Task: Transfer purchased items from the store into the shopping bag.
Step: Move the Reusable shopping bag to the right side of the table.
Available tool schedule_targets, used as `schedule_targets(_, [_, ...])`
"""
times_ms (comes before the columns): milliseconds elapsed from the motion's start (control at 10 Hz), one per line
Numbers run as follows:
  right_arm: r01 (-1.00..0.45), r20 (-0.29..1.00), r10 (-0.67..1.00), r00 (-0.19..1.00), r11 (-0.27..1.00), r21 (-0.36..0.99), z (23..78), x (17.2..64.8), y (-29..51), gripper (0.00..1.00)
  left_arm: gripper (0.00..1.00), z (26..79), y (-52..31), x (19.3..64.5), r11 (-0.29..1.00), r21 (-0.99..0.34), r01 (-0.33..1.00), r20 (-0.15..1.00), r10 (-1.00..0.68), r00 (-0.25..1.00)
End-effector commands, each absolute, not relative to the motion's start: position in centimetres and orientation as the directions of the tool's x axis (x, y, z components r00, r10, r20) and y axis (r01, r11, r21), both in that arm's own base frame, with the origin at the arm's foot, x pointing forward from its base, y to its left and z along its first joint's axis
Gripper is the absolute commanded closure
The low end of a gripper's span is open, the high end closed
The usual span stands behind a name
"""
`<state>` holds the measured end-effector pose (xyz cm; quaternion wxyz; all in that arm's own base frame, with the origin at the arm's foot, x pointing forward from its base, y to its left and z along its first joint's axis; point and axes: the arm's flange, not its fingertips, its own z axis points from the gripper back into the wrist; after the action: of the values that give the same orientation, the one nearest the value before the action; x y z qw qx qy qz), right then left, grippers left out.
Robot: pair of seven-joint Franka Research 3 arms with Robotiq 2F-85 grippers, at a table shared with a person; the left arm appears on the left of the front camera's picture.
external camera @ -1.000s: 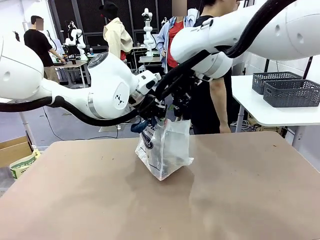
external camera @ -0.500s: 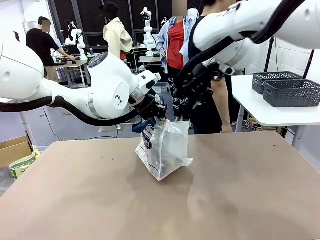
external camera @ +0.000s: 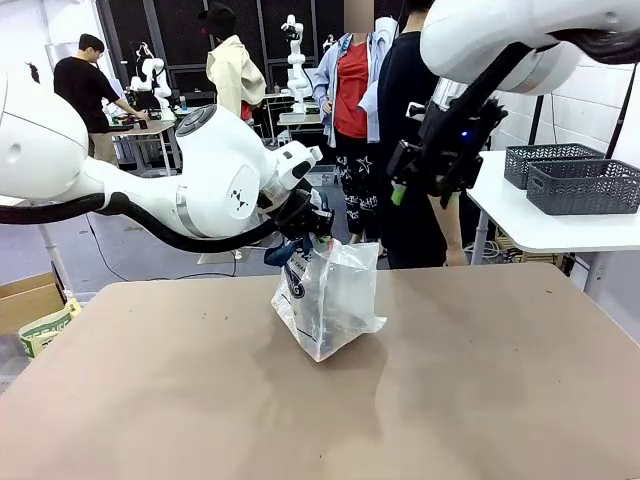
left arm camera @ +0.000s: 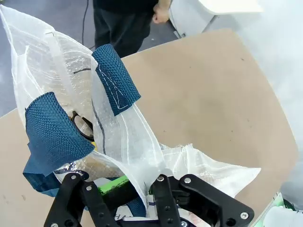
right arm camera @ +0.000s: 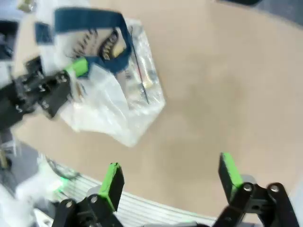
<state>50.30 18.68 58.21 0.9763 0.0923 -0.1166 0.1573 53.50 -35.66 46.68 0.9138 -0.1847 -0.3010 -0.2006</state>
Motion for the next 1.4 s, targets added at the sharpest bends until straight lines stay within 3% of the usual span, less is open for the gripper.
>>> schedule_targets(0, [-0.59, 0.439, 0.58, 0.686, 0.797, -0.131, 58.7, 48.1, 19.2, 0.0, 1.0, 47.4, -35.9, 53.6, 0.86, -0.208, 0.466, 0.634, -0.244, 0.734])
schedule_targets(200, [-0.729, 0.484, 0.738, 0.47, 0.634, -0.258, 59.0, 46.6, 20.3, 0.0, 1.0, 47.4, -35.9, 53.6, 0.86, -0.208, 0.466, 0.634, -0.244, 0.734])
schedule_targets(300, [-0.783, 0.553, 0.733, 0.396, 0.584, -0.213, 59.0, 47.0, 19.3, 0.0, 1.0, 47.4, -35.9, 53.6, 0.86, -0.208, 0.466, 0.634, -0.244, 0.734])
schedule_targets(400, [-0.825, 0.593, 0.689, 0.417, 0.561, -0.073, 59.1, 48.6, 18.5, 0.0, 1.0, 47.4, -35.9, 53.6, 0.86, -0.208, 0.466, 0.634, -0.244, 0.734])
schedule_targets(500, [-0.752, 0.621, 0.548, 0.561, 0.65, 0.106, 59.4, 51.3, 18.6, 0.0, 1.0, 47.4, -35.9, 53.6, 0.86, -0.208, 0.466, 0.634, -0.244, 0.734])
schedule_targets(600, [-0.742, 0.506, 0.733, 0.454, 0.625, -0.241, 61.1, 47.6, 21.0, 0.0, 1.0, 47.4, -35.9, 53.6, 0.86, -0.208, 0.466, 0.634, -0.244, 0.734])
schedule_targets(900, [-0.742, 0.506, 0.733, 0.454, 0.625, -0.241, 61.1, 47.6, 21.0, 0.0, 1.0, 46.7, -35.6, 53.5, 0.852, -0.217, 0.477, 0.624, -0.255, 0.738])
schedule_targets(1300, [-0.742, 0.506, 0.733, 0.454, 0.625, -0.241, 61.1, 47.6, 21.0, 0.0, 1.0, 53.6, -30.9, 52.9, 0.766, -0.028, 0.642, 0.607, -0.498, 0.62])
